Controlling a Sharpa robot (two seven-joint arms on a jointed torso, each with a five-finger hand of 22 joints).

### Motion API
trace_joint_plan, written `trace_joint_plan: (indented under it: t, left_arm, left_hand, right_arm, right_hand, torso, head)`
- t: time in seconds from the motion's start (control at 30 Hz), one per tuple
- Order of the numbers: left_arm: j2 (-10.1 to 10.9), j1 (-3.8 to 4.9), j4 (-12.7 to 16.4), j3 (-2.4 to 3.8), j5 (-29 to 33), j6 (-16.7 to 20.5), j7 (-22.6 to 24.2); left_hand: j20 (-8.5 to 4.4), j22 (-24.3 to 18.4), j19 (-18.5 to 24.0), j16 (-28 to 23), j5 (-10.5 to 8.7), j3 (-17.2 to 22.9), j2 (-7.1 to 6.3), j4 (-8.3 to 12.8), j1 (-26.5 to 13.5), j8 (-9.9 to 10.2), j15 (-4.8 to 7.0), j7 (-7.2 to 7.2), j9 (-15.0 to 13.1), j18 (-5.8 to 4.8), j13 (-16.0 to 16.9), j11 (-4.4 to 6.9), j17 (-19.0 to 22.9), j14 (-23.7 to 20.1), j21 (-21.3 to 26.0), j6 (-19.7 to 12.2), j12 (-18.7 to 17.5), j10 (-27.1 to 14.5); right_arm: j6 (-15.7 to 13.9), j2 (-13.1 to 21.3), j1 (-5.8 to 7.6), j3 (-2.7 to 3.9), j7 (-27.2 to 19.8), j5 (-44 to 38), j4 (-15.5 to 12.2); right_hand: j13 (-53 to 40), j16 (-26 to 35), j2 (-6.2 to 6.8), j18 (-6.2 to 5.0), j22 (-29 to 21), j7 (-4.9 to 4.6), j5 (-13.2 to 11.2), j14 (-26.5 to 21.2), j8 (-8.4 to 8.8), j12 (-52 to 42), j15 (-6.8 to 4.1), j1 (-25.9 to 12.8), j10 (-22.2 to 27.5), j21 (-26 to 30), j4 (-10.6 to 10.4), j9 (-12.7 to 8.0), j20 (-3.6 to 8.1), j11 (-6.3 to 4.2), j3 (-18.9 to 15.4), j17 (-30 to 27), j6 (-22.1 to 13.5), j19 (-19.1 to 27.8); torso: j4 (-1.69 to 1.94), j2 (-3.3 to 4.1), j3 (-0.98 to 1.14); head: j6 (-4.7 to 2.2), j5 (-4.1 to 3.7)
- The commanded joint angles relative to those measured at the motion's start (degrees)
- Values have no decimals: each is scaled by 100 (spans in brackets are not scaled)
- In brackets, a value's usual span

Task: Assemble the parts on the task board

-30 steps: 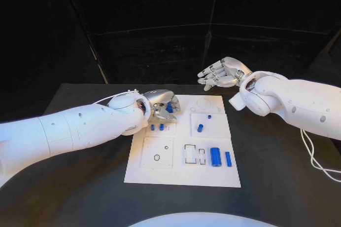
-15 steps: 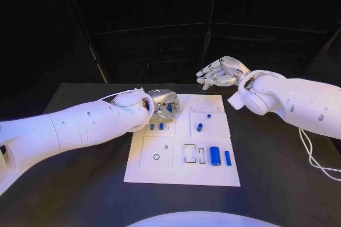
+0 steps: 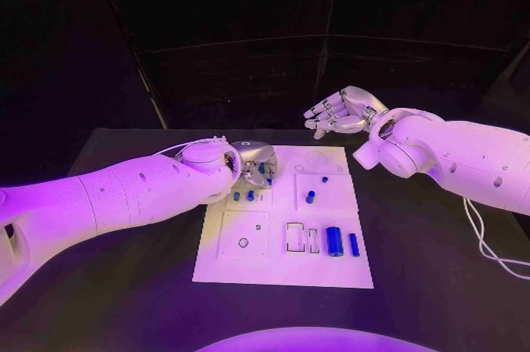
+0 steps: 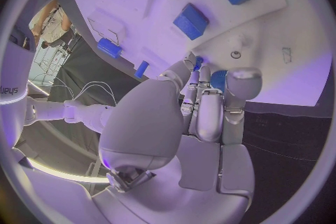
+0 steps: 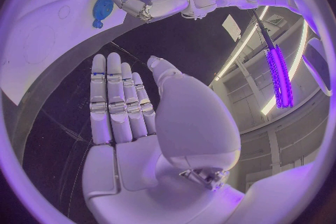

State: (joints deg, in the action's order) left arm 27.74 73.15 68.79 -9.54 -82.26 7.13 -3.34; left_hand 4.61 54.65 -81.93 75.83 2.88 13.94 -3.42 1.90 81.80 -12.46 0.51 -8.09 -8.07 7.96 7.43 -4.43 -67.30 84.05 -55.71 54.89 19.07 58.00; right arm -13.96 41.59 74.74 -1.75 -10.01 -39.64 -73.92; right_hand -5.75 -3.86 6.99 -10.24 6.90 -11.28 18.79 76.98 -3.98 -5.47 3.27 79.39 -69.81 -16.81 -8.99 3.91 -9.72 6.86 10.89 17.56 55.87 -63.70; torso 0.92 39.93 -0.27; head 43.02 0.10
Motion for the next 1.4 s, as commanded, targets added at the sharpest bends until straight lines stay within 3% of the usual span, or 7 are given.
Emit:
trace_joint_plan:
  t: [0.03, 0.53, 1.13, 1.4]
  left_arm:
    - [-10, 5, -14, 3, -65, -225, -176]
    - [-58, 6, -56, 3, -65, -358, -166]
    - [-89, 6, -73, 3, -64, -403, -153]
    - [-103, 6, -92, 3, -64, -384, -169]
  left_hand:
    - [9, -5, -33, -31, -7, 34, 2, 2, -80, 16, 24, 8, 10, -56, -13, -2, 10, 166, -4, 33, -24, 34]
    - [3, 9, -44, -14, -7, 339, 35, 32, -105, 85, 34, 12, 86, -58, -117, 13, 52, 169, -5, 140, -86, 191]
    - [1, 6, -52, -14, -8, 478, -106, 25, -258, 253, 28, -14, 192, -61, -206, -1, 113, 163, 13, 32, -183, 228]
    - [-7, 24, -61, 1, -7, 609, -27, 35, -235, 201, 47, 15, 184, -60, -215, 32, 116, 165, 1, 209, -161, 370]
  right_arm:
    - [20, 5, 11, 4, -47, 8, -7]
    - [17, 4, 11, 4, -48, 8, -10]
    - [12, 2, 11, 4, -42, 7, -16]
    - [11, -2, 11, 4, -41, 4, -17]
  right_hand:
    - [5, 10, -25, -30, -5, -4, 34, -17, -5, 22, 19, -4, 36, 33, -3, 1, 3, 16, -20, -8, -28, -33]
    - [7, 10, -35, -30, -9, -5, 40, -17, -5, 21, 19, -2, 38, 39, -4, 1, 4, 16, -17, -9, -29, -37]
    - [9, 10, -47, -30, -15, -6, 48, -18, -6, 21, 19, -2, 40, 46, -7, 1, 4, 17, -14, -12, -30, -43]
    - [9, 10, -47, -30, -15, -6, 48, -18, -6, 21, 19, -2, 40, 46, -7, 1, 4, 17, -14, -12, -30, -43]
  torso:
    - [2, 2, -1]
    - [-1, 0, 2]
    - [1, -1, -1]
    - [1, 0, -1]
  head:
    - [11, -11]
    - [39, -14]
    - [46, -5]
    - [47, -3]
